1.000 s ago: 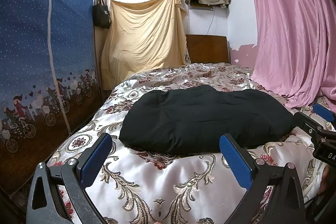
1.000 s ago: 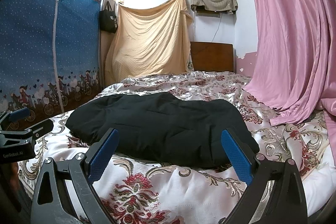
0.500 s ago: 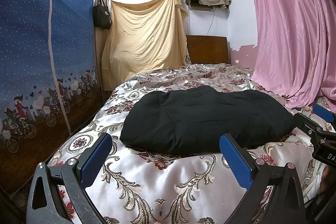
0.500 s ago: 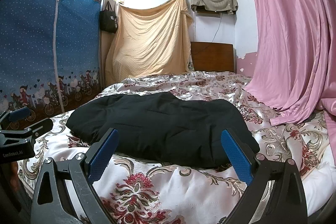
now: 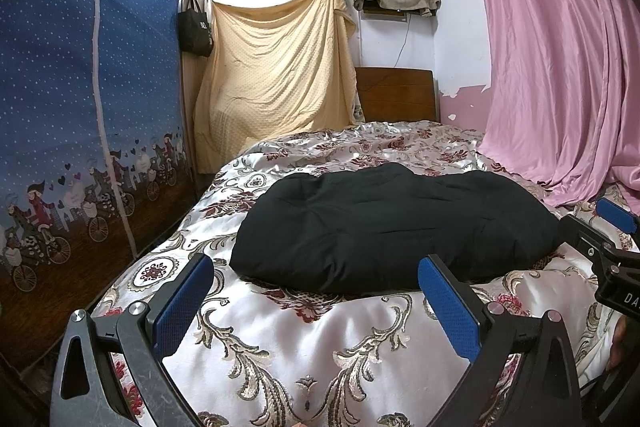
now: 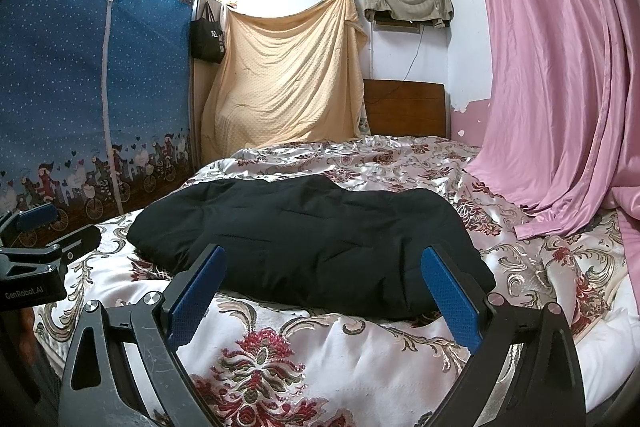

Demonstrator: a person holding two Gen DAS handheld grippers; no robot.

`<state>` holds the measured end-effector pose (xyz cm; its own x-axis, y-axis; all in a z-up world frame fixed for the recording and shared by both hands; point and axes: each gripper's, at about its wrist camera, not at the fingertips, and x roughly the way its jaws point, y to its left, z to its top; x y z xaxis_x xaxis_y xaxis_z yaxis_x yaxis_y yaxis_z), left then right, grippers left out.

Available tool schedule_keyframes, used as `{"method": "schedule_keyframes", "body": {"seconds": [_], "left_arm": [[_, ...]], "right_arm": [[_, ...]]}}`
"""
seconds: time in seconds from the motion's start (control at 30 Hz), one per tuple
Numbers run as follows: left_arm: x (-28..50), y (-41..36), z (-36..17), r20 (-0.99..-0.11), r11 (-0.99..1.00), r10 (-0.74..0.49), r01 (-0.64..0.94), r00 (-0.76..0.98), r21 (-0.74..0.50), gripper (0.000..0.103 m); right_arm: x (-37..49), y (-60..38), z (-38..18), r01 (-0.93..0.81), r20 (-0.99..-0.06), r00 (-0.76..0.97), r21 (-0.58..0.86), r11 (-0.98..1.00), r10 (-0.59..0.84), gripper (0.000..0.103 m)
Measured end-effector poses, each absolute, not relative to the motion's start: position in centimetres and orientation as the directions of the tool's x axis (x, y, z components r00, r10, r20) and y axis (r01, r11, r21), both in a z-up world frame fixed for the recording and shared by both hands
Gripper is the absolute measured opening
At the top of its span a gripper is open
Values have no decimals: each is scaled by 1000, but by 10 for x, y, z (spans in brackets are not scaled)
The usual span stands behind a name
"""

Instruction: Fold large clothes

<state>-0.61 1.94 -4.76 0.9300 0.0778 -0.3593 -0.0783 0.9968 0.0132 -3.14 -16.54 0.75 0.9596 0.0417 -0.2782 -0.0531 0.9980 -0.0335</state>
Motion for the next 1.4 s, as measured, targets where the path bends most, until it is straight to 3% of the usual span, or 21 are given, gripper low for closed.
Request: {"method": "schedule_keyframes", "body": {"seconds": [1.4], "left_arm": [[-6,20,-47,-359,997,77,-77,930,13,103]], "right_arm": [[-32,-163,6,-51,-277,960,-32,998,40,96]]}}
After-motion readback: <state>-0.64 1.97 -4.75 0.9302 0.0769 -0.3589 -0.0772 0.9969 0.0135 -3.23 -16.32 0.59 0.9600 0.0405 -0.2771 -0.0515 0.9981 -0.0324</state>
